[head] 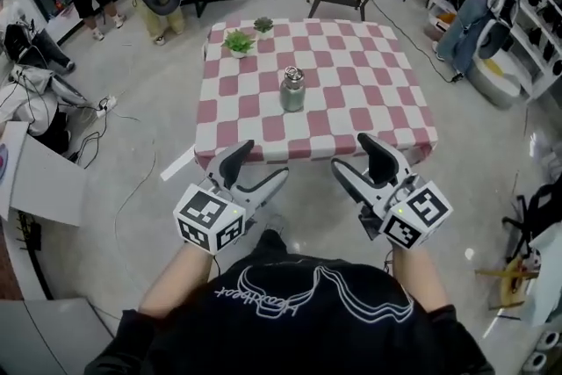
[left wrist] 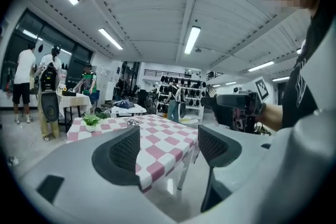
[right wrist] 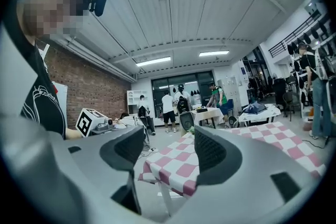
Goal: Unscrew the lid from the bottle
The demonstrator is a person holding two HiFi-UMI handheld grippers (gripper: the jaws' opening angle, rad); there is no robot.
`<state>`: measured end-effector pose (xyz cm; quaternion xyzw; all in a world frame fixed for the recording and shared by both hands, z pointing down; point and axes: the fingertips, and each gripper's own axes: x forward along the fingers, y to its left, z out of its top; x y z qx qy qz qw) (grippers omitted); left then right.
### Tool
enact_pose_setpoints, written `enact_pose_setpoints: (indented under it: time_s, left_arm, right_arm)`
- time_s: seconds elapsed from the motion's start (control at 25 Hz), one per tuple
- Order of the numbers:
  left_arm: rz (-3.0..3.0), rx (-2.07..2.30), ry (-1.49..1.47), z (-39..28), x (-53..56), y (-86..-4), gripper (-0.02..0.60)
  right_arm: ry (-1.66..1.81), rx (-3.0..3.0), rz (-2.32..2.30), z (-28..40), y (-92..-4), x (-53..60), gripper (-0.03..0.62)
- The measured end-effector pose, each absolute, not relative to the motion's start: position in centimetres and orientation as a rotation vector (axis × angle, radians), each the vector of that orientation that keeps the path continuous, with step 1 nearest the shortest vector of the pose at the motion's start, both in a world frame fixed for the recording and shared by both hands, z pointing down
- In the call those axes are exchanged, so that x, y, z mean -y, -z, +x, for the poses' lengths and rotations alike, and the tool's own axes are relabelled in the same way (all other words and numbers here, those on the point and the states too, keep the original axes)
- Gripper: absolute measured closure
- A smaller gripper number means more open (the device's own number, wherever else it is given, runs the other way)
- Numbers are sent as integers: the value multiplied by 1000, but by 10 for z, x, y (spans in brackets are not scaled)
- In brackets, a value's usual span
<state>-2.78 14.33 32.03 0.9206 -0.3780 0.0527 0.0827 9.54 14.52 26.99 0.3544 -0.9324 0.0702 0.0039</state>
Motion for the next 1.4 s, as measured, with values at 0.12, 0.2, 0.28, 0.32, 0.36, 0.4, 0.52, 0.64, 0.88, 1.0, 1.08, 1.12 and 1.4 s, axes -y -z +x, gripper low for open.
enact_pose_setpoints:
  time_s: [0.12, 0.2, 0.28, 0.32, 0.36, 0.4, 0.52, 0.64, 0.88, 1.0, 1.08, 1.12, 1.4]
  left_arm:
    - [2794, 1115, -271, -31, -106, -334, 247]
    - [2812, 1056, -287, -30, -83, -339, 247]
    - [2837, 1006, -298, -28, -61, -342, 244]
    - [2847, 990, -314, -28, -50, -344, 244]
    - [2853, 976, -334, -29, -40, -347, 244]
    - [2855, 968, -355, -29, -30, -351, 244]
    - [2880, 983, -424, -29, -1, -363, 233]
    - [2904, 925, -469, -24, 22, -379, 230]
    - [2873, 783, -597, -13, 60, -425, 229]
    - [2860, 746, -635, -7, 75, -443, 229]
    - [2855, 726, -652, -2, 85, -452, 229]
    - [2850, 712, -661, 0, 89, -457, 229]
    - [2841, 596, -670, 13, 106, -485, 225]
  right_arm:
    - [-253, 2885, 1137, 88, -276, -113, 293]
    - [-271, 2866, 1167, 86, -277, -92, 291]
    - [-286, 2853, 1194, 84, -277, -73, 290]
    - [-293, 2846, 1202, 82, -278, -65, 290]
    - [-299, 2840, 1209, 81, -279, -58, 290]
    - [-304, 2833, 1216, 80, -280, -51, 290]
    - [-319, 2810, 1227, 77, -285, -32, 290]
    - [-330, 2790, 1238, 75, -292, -16, 292]
    - [-341, 2763, 1288, 75, -303, 11, 292]
    - [-350, 2737, 1294, 76, -312, 20, 296]
    - [-360, 2728, 1288, 75, -320, 28, 296]
    - [-372, 2724, 1287, 74, -324, 31, 296]
    - [-429, 2691, 1310, 78, -344, 47, 296]
